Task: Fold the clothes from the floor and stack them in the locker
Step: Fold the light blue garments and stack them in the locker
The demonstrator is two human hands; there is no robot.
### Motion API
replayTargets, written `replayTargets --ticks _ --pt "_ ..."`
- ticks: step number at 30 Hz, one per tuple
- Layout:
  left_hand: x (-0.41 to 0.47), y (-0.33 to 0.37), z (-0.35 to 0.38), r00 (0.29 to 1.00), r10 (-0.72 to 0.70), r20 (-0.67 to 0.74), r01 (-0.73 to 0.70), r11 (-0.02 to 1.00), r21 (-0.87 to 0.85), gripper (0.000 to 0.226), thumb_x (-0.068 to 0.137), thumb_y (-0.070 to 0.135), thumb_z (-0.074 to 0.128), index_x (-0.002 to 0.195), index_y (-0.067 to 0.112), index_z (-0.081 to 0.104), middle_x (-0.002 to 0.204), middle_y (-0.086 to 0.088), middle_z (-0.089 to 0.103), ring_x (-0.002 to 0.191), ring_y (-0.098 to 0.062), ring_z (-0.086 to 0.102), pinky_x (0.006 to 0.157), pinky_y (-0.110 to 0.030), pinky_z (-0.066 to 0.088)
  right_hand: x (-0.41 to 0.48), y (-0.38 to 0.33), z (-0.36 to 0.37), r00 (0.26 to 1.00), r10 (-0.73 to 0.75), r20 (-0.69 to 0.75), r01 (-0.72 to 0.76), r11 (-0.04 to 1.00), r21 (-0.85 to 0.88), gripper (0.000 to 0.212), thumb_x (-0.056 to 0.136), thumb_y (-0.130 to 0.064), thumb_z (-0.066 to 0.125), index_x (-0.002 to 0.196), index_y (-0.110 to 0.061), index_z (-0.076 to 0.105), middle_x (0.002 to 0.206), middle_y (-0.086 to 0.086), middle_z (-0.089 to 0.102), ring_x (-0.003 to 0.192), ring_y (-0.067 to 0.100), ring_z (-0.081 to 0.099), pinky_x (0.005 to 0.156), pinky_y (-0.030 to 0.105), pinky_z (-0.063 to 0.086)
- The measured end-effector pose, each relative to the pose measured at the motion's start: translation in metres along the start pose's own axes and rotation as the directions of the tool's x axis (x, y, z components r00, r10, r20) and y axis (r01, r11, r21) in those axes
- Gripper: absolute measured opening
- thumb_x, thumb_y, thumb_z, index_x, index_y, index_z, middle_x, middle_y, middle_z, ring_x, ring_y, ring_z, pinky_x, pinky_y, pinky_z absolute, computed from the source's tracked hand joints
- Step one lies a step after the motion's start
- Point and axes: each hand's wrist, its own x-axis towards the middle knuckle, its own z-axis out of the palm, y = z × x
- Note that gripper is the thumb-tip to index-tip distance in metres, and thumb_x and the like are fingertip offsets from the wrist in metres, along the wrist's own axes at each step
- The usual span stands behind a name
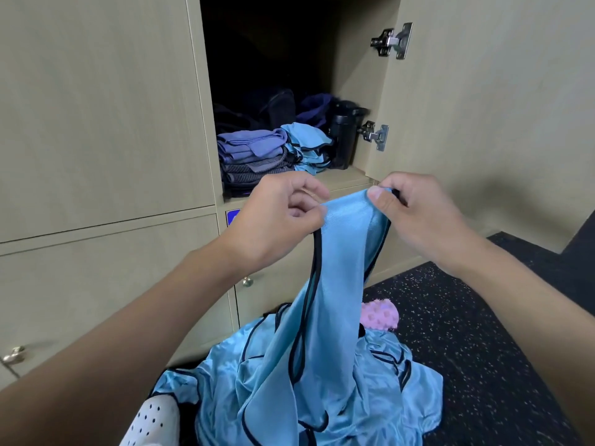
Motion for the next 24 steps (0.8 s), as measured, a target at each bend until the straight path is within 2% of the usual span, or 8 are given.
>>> replayTargets --ticks 6,9,10,13,16,19,22,24 --pt "-0.001 0.007 0.002 0.994 0.003 0.106 -0.005 1.000 0.020 0.027 0.094 -0.006 0.054 0.098 0.013 0.073 0.090 -0.020 0.071 0.072 -0.022 0.071 0.082 -0.035 0.060 -0.002 0.001 0.004 1.000 -0.004 -0.001 0.004 0.999 0.047 0.026 0.099 -0.017 0.057 0.073 -0.021 0.055 0.062 -0.006 0.045 0.049 -0.001 0.041 0.049 0.013 0.031" --pt "0.000 0.009 0.002 0.987 -0.022 0.159 0.023 1.000 -0.006 0.036 0.093 -0.011 0.048 0.106 0.011 0.073 0.091 -0.028 0.066 0.079 -0.032 0.073 0.085 -0.035 0.059 -0.004 0.003 0.014 0.999 0.021 -0.040 -0.019 0.999 0.039 0.008 0.097 -0.016 0.059 0.092 -0.021 0.056 0.087 -0.004 0.056 0.076 0.000 0.051 0.063 0.007 0.035" --pt "0.001 0.009 0.001 0.986 -0.017 0.165 0.021 0.999 -0.026 0.040 0.092 -0.013 0.045 0.105 0.012 0.073 0.090 -0.028 0.063 0.082 -0.037 0.072 0.082 -0.031 0.060 -0.006 0.003 0.017 0.997 0.032 -0.075 -0.029 0.999 0.041 0.012 0.096 -0.016 0.061 0.101 -0.023 0.053 0.098 -0.002 0.055 0.088 0.005 0.051 0.070 0.004 0.035" --pt "0.004 0.009 0.000 0.989 -0.018 0.145 0.025 0.999 -0.049 0.044 0.094 -0.016 0.043 0.104 0.015 0.072 0.101 -0.038 0.060 0.095 -0.050 0.063 0.079 -0.018 0.057 -0.011 -0.005 0.024 0.982 0.026 -0.190 -0.012 0.997 0.075 0.020 0.094 -0.018 0.062 0.109 -0.021 0.048 0.098 0.001 0.051 0.083 0.007 0.047 0.072 0.006 0.037" --pt "0.004 0.010 0.000 0.991 -0.043 0.130 0.052 0.996 -0.067 0.042 0.094 -0.016 0.041 0.113 0.010 0.070 0.111 -0.035 0.064 0.101 -0.040 0.067 0.086 -0.018 0.056 -0.019 -0.014 0.028 0.991 0.059 -0.122 -0.029 0.970 0.240 0.016 0.094 -0.024 0.062 0.103 -0.015 0.051 0.088 0.002 0.059 0.072 0.004 0.052 0.071 0.021 0.048" --pt "0.003 0.014 0.000 0.990 -0.050 0.132 0.060 0.995 -0.077 0.045 0.093 -0.019 0.039 0.120 0.003 0.067 0.104 -0.013 0.072 0.096 -0.016 0.073 0.086 -0.015 0.054 -0.028 -0.014 0.035 0.998 0.018 0.062 -0.032 0.972 0.234 0.030 0.085 -0.028 0.074 0.106 -0.018 0.055 0.095 -0.003 0.066 0.086 0.005 0.062 0.074 0.016 0.047" --pt "0.001 0.019 0.001 0.988 -0.019 0.154 0.036 0.993 -0.109 0.049 0.092 -0.021 0.037 0.120 0.006 0.066 0.105 -0.005 0.071 0.094 -0.009 0.072 0.086 -0.016 0.054 -0.028 -0.010 0.044 0.999 0.036 0.003 -0.036 0.972 0.233 0.020 0.084 -0.018 0.075 0.098 -0.015 0.062 0.082 -0.004 0.069 0.071 0.008 0.062 0.068 0.025 0.051" --pt "0.001 0.020 0.001 0.989 0.024 0.145 -0.020 0.999 -0.030 0.045 0.092 -0.018 0.042 0.118 0.008 0.068 0.102 0.001 0.069 0.087 -0.002 0.070 0.082 -0.013 0.053 -0.026 -0.009 0.047 0.999 0.007 -0.050 0.003 0.979 0.202 0.002 0.089 -0.011 0.068 0.089 -0.009 0.066 0.067 -0.006 0.061 0.058 0.007 0.050 0.058 0.025 0.042"
